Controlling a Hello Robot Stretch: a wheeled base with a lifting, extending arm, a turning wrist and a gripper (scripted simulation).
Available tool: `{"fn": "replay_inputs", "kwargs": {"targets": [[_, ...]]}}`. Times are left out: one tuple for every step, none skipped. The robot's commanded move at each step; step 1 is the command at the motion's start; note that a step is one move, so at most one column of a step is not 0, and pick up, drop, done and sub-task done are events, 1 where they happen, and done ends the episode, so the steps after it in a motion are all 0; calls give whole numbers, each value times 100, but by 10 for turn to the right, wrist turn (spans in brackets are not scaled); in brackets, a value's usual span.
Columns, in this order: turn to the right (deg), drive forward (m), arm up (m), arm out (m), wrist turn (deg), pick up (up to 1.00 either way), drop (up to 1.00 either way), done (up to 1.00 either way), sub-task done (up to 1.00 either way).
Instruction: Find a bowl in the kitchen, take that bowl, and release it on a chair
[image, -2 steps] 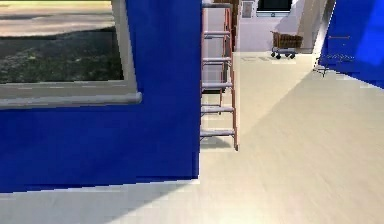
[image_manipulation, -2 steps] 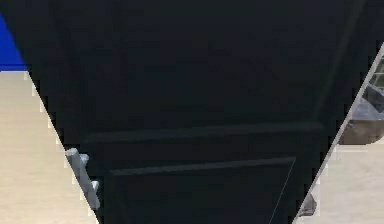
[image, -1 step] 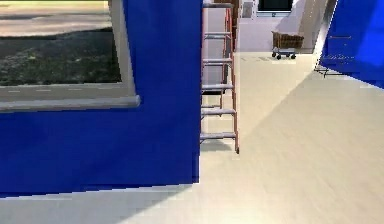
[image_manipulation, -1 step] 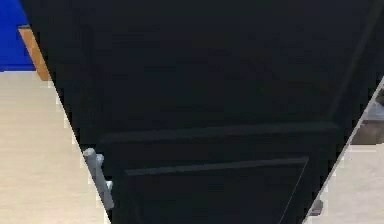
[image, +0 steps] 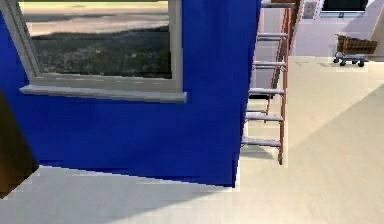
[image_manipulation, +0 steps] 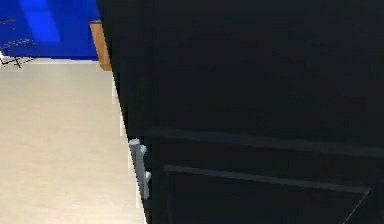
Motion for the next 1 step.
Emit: {"fn": "replay_inputs", "kwargs": {"targets": [[0,55,0,0,0,0,0,0,0]]}}
